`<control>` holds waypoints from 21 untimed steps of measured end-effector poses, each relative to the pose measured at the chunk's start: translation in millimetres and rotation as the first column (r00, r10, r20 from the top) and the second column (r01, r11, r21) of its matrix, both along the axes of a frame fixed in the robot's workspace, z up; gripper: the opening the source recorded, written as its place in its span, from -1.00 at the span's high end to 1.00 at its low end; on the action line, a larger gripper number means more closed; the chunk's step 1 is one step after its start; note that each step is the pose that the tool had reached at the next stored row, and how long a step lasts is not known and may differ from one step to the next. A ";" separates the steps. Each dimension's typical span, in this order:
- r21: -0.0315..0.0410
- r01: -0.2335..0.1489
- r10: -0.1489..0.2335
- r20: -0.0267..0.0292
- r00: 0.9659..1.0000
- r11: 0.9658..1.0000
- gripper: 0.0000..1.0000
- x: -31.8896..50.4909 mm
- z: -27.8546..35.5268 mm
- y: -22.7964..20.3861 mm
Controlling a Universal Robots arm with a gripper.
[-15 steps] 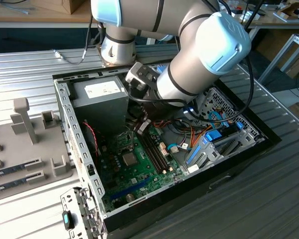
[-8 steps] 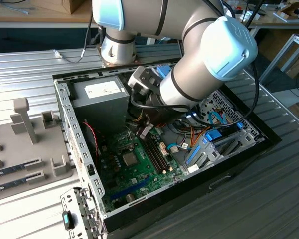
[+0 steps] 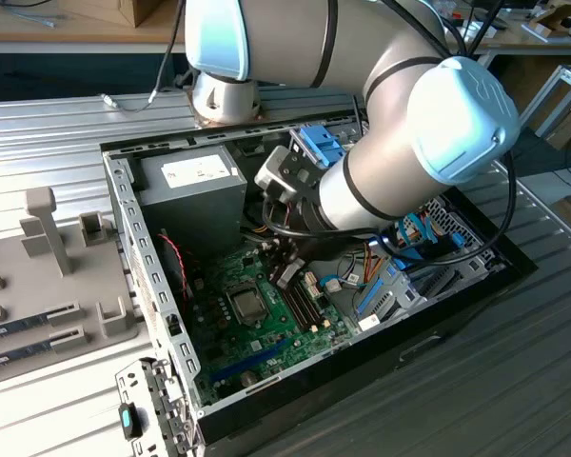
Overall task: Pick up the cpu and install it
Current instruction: 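Close the cpu cover, then install the first cpu locking lever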
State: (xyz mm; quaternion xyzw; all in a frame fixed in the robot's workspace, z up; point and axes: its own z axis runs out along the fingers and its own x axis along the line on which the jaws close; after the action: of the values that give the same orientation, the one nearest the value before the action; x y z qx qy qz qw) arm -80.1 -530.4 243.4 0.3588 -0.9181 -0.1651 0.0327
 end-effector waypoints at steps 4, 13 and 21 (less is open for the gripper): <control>0.001 0.008 -0.008 -0.004 1.000 1.000 0.79 3.1 -5.6 5.1; 0.001 0.009 -0.009 -0.012 1.000 1.000 0.79 12.1 -19.4 31.3; -0.007 0.009 -0.009 -0.010 1.000 1.000 0.79 9.2 -19.8 61.1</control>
State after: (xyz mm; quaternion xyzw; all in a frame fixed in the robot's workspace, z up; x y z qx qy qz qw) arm -70.9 -469.3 223.6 0.3538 -0.9201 -0.1637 0.0379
